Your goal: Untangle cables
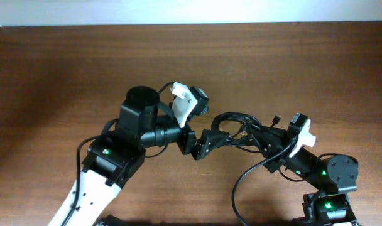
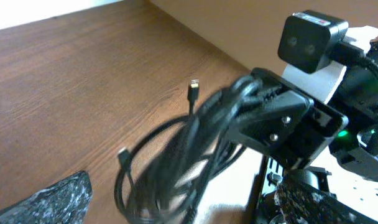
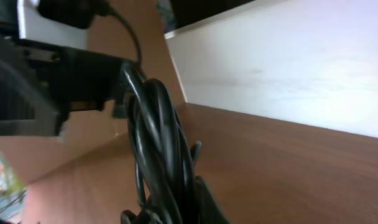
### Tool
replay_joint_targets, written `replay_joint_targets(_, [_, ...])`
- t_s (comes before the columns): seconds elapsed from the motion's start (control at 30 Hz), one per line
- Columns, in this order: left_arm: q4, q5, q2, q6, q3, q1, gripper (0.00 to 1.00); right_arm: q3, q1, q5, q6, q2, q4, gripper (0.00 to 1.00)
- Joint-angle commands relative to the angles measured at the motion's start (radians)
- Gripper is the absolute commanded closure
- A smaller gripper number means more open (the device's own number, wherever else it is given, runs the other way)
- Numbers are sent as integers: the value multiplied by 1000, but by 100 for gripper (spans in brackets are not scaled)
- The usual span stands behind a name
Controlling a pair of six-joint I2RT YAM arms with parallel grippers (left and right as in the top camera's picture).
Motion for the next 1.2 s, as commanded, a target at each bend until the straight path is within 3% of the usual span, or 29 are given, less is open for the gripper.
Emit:
replay_joint_targets(0.0, [37, 137, 47, 95, 8, 0, 1, 10, 1, -92, -6, -6, 25, 96])
replay_joint_targets(0.17, [138, 215, 93, 102, 8, -1, 29, 10, 1, -118, -2, -6, 26, 96])
replay_joint_targets(0.2, [149, 215, 98, 102, 8, -1, 38, 10, 1, -118, -2, -6, 26, 96])
replay_joint_targets(0.27, [161, 215, 99, 102, 8, -1, 66, 10, 1, -121, -2, -6, 19, 96])
replay_joint_targets(0.33, [150, 216, 100, 102, 8, -1, 67, 10, 1, -121, -2, -6, 19, 96])
replay_joint_targets(0.4, [141, 216, 101, 102, 8, -1, 80, 10, 1, -121, 17, -6, 19, 96])
replay_joint_targets(0.43, [140, 215, 101, 102, 8, -1, 81, 10, 1, -121, 17, -6, 19, 96])
replay_joint_targets(0.47, [136, 215, 101, 102, 8, -1, 95, 10, 1, -121, 17, -6, 20, 96])
replay_joint_targets(0.5, [126, 214, 101, 102, 8, -1, 100, 10, 1, -121, 35, -6, 31, 96])
replay_joint_targets(0.6, [122, 215, 101, 117, 8, -1, 100, 10, 0, -117, 89, -6, 68, 95])
replay_joint_targets(0.63, [123, 214, 101, 117, 8, -1, 100, 10, 0, -117, 89, -6, 68, 90])
replay_joint_targets(0.7, [148, 211, 101, 117, 8, 0, 100, 10, 0, -117, 96, -6, 68, 63])
replay_joint_targets(0.77, [196, 211, 101, 116, 8, 0, 100, 10, 0, -117, 96, -6, 68, 21])
replay_joint_targets(0.87, [274, 207, 100, 112, 8, 2, 100, 10, 0, -117, 95, -6, 66, 1])
replay_joint_targets(0.97, [293, 203, 99, 99, 8, 42, 100, 10, -12, -110, 96, -6, 55, 1])
replay_joint_targets(1.07, [384, 204, 91, -128, 8, 164, 100, 10, -101, -83, 180, -6, -40, 1])
replay_joint_targets(1.17, [397, 204, 81, -181, 8, 198, 100, 10, -136, -95, 294, -6, -50, 1])
